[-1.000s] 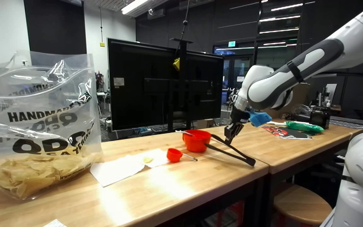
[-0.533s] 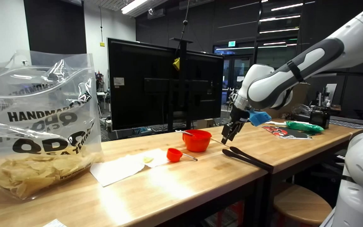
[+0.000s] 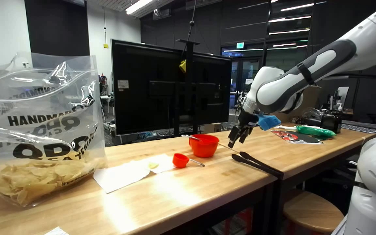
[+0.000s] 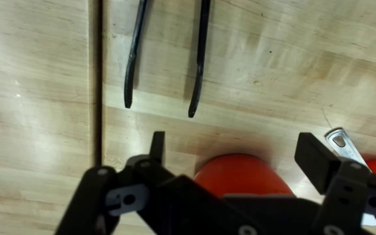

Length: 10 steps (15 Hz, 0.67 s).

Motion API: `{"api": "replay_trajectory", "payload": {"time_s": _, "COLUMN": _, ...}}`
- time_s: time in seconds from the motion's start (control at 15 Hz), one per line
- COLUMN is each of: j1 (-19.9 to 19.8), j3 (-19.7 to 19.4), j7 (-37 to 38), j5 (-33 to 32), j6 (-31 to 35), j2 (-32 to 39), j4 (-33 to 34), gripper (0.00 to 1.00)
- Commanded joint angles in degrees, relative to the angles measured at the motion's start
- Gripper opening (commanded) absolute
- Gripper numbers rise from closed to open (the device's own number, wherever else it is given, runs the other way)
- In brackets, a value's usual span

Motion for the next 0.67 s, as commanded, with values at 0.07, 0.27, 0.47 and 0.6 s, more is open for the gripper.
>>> {"api": "replay_trajectory", "payload": {"time_s": 0.07, "j1": -2.3, "j3": 3.1, "j7": 2.9, "j5": -0.8, "j6": -2.8, "j2": -0.7, "j4": 0.7, "gripper": 1.0}}
{"api": "replay_trajectory", "payload": {"time_s": 0.27, "j1": -4.5, "j3": 7.2, "j7": 8.9, "j5": -2.3, "j6": -10.0, "j2": -2.0, "j4": 2.6, "gripper": 1.0}}
{"api": "replay_trajectory", "payload": {"time_s": 0.47, "j1": -5.4, "j3": 10.5, "j7": 14.8, "j5": -3.3, "j6": -17.7, "j2": -3.6, "j4": 5.1, "gripper": 1.0}}
{"api": "replay_trajectory", "payload": {"time_s": 0.6, "j1": -5.5, "j3": 12.1, "j7": 18.2, "j5": -3.8, "j6": -21.9, "j2": -4.5, "j4": 6.6, "gripper": 1.0}}
